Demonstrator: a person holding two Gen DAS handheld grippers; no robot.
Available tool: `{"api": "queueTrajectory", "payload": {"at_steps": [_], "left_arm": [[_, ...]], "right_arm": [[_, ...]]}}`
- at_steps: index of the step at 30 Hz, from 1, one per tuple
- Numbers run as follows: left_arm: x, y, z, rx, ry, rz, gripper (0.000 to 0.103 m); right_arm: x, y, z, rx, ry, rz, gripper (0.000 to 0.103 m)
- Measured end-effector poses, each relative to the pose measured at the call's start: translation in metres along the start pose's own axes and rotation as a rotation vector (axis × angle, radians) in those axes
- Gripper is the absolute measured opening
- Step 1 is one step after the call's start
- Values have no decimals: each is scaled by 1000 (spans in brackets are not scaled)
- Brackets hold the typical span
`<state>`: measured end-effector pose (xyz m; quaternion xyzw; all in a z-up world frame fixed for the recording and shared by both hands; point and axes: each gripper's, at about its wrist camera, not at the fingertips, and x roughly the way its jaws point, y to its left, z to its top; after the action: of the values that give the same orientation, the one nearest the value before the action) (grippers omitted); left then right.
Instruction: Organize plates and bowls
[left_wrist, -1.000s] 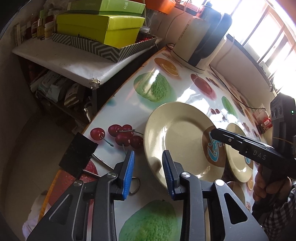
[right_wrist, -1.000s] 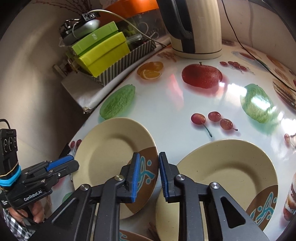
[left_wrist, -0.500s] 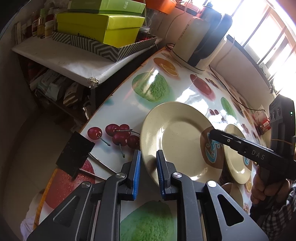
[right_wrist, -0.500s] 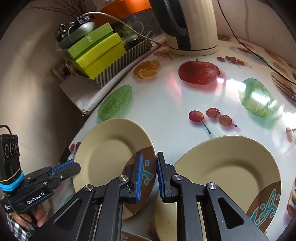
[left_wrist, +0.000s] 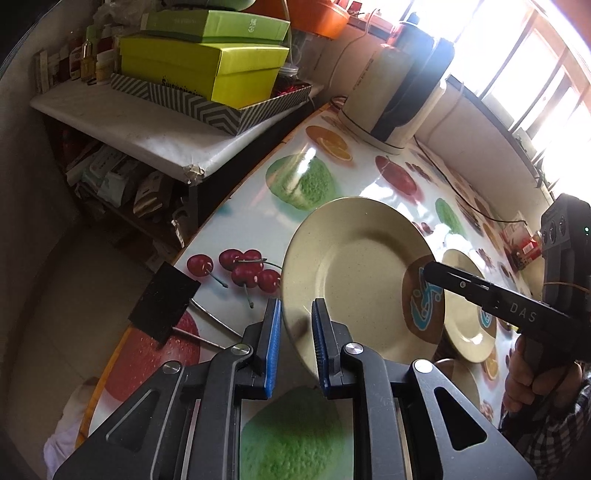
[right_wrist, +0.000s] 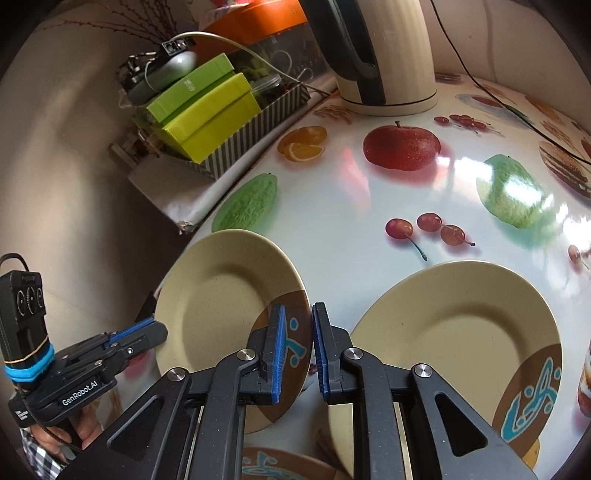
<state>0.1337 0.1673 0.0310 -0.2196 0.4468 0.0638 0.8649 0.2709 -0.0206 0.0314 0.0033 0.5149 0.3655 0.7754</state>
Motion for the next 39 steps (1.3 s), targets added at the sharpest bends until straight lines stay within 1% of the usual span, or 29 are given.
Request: {"api": "queueTrajectory", "payload": {"at_steps": [7, 17, 24, 30, 39], "left_arm": [[-16, -10, -6, 19, -20, -20, 18], [-31, -30, -26, 62, -20, -42, 18], [-30, -48, -47, 101, 13, -61, 18], [-27, -62, -65, 136, 45, -75, 18], [-24, -71, -81, 164, 80, -84, 18]], "right_arm": [[-23, 5, -8, -1, -30, -3, 15], [-59, 6, -34, 17, -65, -25, 15], [-80, -3, -62, 53, -78, -47, 15], [-92, -14, -86, 90, -71, -79, 15], [-102, -24, -115, 124, -56, -110, 15]]}}
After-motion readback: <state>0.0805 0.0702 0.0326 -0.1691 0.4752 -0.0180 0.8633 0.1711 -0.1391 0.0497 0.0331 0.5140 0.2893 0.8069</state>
